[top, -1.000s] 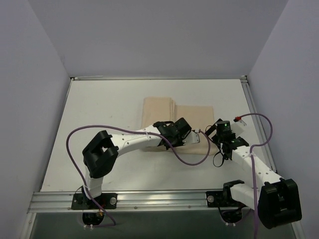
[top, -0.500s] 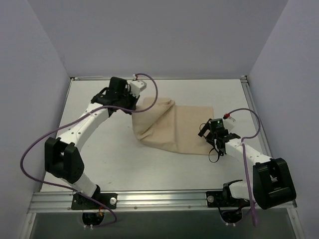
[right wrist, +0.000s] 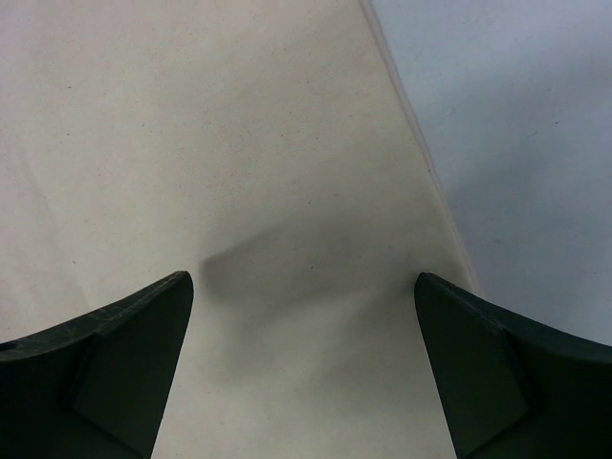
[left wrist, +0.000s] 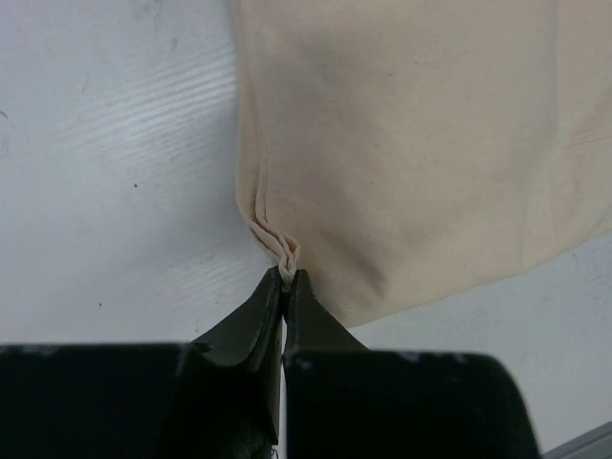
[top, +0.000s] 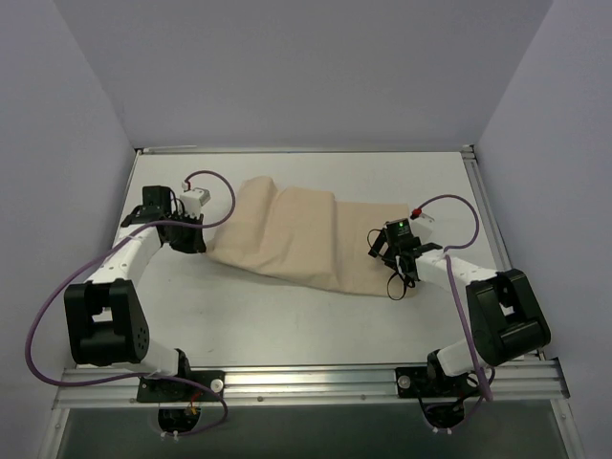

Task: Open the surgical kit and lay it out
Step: Open the surgical kit at the center of the board.

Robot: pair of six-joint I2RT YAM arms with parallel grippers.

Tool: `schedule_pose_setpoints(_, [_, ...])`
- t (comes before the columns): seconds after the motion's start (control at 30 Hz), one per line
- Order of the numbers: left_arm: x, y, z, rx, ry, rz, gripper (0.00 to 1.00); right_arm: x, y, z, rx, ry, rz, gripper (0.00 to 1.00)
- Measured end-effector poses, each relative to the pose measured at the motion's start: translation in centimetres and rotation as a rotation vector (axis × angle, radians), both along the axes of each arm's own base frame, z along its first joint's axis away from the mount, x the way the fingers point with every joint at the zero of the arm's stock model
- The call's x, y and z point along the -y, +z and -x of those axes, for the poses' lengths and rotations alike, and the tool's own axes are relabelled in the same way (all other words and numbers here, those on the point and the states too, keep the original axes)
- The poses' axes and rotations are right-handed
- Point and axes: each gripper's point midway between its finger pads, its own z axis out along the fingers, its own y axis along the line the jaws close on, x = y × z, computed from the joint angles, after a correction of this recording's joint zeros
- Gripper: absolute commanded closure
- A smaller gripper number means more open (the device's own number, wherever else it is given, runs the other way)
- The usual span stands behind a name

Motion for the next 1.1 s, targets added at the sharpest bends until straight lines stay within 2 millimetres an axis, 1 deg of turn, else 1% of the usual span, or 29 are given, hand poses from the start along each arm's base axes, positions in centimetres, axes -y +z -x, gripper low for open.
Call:
schedule_pose_setpoints(0.07, [-0.7,-0.6,0.8,-0.043,0.014,-0.003,0.91,0.1,0.0,-0.1,0.003,-0.003,0.004,0.03])
schedule_pose_setpoints(0.1, [-1.1,-0.9,1.1,-0.061,0.021,-0.005,0.87,0.1,0.0,-0.1,0.004,-0.005,0.006,0.03])
schedule_pose_setpoints(0.2, [-2.3,-1.8,1.8,-0.113,0.043,-0.020,0.84,0.3,0.1,-0.2,0.007,-0.010,0.014,0.03])
schedule_pose_setpoints(0.3, [-3.3,-2.8,2.5,-0.161,0.055,-0.056,0.70,0.4,0.1,-0.2,0.010,-0.013,0.021,0.02])
schedule_pose_setpoints(0.33, [-3.6,-3.0,2.9,-0.179,0.058,-0.071,0.60,0.4,0.2,-0.3,0.010,-0.013,0.022,0.02])
schedule_pose_setpoints(0.37, [-4.0,-3.2,3.2,-0.193,0.060,-0.087,0.56,0.4,0.3,-0.3,0.012,-0.012,0.023,0.02])
schedule_pose_setpoints(0.47, [-4.8,-3.3,4.1,-0.234,0.066,-0.128,0.50,0.5,0.6,-0.6,0.018,-0.010,0.033,0.01])
schedule_pose_setpoints(0.5, [-5.0,-3.2,4.3,-0.244,0.065,-0.140,0.50,0.6,0.8,-0.7,0.019,-0.007,0.037,0.01])
schedule_pose_setpoints(0.57, [-5.4,-2.8,4.7,-0.262,0.067,-0.161,0.49,0.8,1.2,-1.1,0.022,-0.007,0.046,0.01])
schedule_pose_setpoints(0.63, [-5.9,-2.0,4.7,-0.270,0.071,-0.178,0.47,1.4,1.7,-1.6,0.027,-0.010,0.058,0.01])
schedule_pose_setpoints(0.67, [-6.2,-1.4,4.5,-0.262,0.077,-0.183,0.43,1.9,2.0,-1.9,0.031,-0.015,0.065,0.02])
schedule_pose_setpoints(0.7, [-6.4,-0.7,4.1,-0.246,0.084,-0.186,0.41,2.4,2.5,-2.4,0.039,-0.019,0.071,0.06])
schedule_pose_setpoints(0.77, [-6.7,0.8,2.8,-0.197,0.099,-0.184,0.39,3.4,3.3,-3.3,0.050,-0.032,0.077,0.11])
schedule_pose_setpoints(0.8, [-6.6,1.7,2.0,-0.167,0.105,-0.182,0.39,3.8,3.7,-3.8,0.056,-0.032,0.077,0.16])
schedule_pose_setpoints(0.87, [-6.1,3.1,0.0,-0.112,0.101,-0.179,0.40,4.3,4.5,-5.2,0.066,-0.027,0.071,0.21])
schedule_pose_setpoints(0.9, [-5.6,3.5,-1.1,-0.086,0.090,-0.176,0.46,4.3,4.7,-5.9,0.069,-0.021,0.069,0.29])
schedule_pose_setpoints(0.97, [-3.8,3.3,-3.5,-0.053,0.049,-0.165,0.53,3.9,4.5,-7.1,0.064,0.006,0.058,0.36])
schedule_pose_setpoints(1.0, [-2.8,2.8,-4.4,-0.046,0.023,-0.163,0.55,3.7,4.0,-7.3,0.054,0.021,0.054,0.40])
schedule_pose_setpoints(1.03, [-1.6,1.8,-5.0,-0.049,-0.010,-0.161,0.58,3.4,3.5,-7.4,0.039,0.037,0.049,0.40])
schedule_pose_setpoints(1.1, [0.7,-0.6,-5.2,-0.083,-0.081,-0.167,0.60,3.1,2.2,-6.9,-0.006,0.062,0.042,0.39])
